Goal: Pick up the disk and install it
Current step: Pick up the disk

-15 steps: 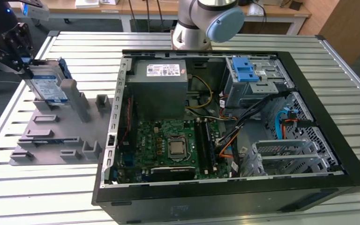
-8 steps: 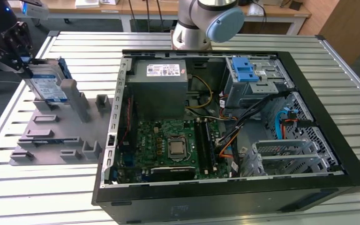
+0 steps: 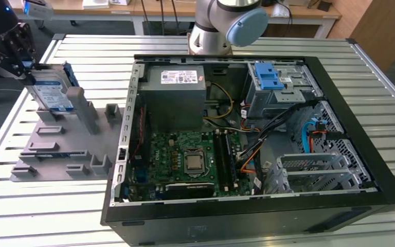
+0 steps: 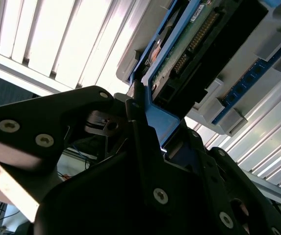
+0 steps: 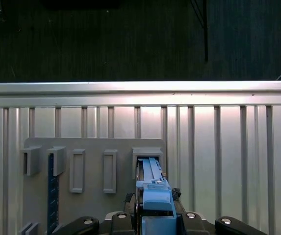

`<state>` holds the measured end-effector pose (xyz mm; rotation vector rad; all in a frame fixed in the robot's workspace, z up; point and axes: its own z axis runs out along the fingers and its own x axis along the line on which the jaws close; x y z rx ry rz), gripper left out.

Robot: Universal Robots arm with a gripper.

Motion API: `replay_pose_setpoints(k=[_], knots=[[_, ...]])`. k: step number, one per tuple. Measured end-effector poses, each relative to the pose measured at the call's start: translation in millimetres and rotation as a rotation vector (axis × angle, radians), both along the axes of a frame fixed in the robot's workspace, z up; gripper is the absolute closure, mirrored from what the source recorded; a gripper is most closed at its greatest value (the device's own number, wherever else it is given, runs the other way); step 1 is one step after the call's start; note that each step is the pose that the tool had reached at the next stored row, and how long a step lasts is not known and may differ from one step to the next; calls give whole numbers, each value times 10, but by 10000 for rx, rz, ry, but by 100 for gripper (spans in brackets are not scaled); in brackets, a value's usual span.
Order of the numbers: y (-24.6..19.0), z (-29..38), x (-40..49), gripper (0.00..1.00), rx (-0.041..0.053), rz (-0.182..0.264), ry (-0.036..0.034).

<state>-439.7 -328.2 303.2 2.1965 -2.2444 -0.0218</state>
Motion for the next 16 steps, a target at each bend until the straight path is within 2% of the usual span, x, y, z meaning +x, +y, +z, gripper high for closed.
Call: replay_pose_setpoints(k=[16], knots=[[2, 36, 0, 64, -1, 0, 1]])
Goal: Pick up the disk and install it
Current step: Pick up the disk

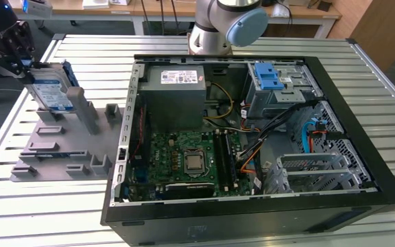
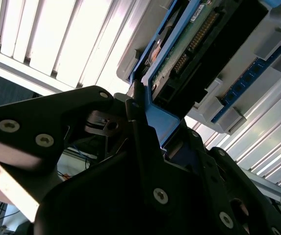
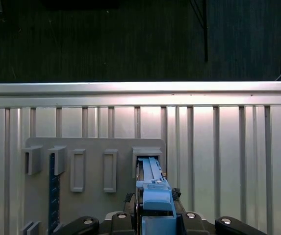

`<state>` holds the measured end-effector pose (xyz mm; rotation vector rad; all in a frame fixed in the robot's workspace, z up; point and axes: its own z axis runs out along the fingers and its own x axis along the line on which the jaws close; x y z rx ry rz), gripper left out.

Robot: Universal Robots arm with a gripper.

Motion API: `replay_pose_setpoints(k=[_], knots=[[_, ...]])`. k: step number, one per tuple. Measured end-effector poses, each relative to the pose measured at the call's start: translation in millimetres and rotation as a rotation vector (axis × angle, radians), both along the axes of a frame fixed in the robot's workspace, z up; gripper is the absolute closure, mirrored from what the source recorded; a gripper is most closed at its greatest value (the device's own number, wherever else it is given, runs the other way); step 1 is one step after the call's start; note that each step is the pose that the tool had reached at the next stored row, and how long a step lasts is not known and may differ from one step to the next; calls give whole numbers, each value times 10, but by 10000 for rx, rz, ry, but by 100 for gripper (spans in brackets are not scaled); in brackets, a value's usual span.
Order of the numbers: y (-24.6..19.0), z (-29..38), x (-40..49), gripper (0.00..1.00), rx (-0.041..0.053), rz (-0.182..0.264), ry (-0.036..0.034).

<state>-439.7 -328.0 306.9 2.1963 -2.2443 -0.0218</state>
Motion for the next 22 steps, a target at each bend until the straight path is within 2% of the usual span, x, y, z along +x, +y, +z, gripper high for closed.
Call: replay_pose_setpoints(k=[22], knots=[[7, 71, 0, 64, -3, 0, 0]])
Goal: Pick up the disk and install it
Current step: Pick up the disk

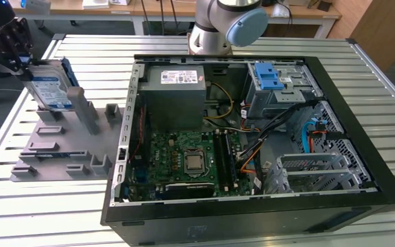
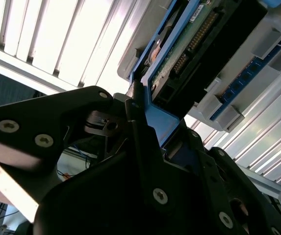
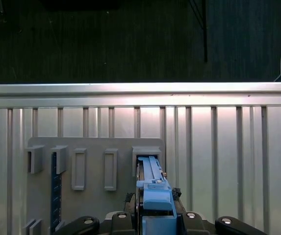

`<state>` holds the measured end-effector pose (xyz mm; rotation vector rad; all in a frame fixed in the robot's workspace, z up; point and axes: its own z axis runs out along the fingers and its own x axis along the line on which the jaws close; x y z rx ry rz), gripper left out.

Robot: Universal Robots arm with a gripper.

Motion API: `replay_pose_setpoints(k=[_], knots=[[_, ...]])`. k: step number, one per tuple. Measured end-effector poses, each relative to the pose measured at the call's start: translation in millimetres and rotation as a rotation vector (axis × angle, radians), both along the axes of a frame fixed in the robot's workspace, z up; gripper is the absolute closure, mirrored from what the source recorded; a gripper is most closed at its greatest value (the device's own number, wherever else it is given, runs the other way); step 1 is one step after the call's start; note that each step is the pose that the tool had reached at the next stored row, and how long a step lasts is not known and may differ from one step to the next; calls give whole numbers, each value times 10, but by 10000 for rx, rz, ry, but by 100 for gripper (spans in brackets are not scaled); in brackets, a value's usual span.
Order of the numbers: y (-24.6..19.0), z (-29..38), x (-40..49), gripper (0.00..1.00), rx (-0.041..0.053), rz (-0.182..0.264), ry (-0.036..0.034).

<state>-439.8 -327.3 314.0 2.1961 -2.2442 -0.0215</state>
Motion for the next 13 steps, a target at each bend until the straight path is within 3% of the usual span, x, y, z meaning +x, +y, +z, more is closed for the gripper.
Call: replay_pose_setpoints(k=[13], knots=[[4, 48, 0, 64, 0, 0, -2]])
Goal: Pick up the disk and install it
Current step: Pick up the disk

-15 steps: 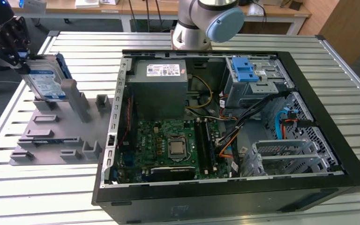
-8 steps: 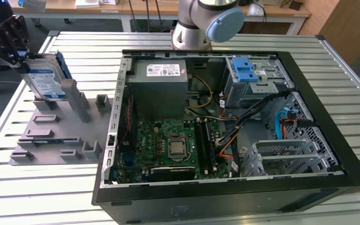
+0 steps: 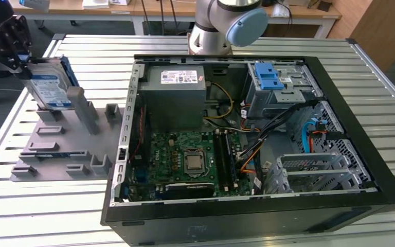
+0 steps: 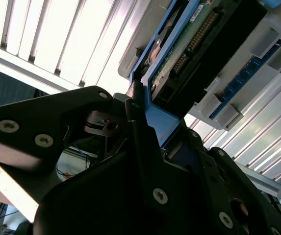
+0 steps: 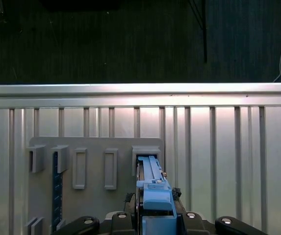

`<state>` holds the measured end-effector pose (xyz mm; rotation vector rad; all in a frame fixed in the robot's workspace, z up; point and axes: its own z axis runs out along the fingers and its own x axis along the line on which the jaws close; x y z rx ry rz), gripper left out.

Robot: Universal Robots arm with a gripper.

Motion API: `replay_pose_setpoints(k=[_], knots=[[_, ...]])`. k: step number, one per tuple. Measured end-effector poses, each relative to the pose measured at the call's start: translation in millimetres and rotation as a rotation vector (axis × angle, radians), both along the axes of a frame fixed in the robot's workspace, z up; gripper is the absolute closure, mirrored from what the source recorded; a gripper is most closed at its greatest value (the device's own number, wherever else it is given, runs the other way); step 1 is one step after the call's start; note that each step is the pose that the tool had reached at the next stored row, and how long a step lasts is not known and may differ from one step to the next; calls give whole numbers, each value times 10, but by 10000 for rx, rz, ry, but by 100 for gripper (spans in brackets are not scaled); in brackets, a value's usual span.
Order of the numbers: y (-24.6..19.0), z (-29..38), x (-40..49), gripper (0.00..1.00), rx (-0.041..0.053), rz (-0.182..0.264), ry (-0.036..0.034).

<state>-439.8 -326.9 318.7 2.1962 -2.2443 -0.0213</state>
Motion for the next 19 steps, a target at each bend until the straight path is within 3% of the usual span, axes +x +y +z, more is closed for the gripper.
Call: replay_pose_setpoints(k=[19], knots=[[2, 62, 0, 64, 0, 0, 1]])
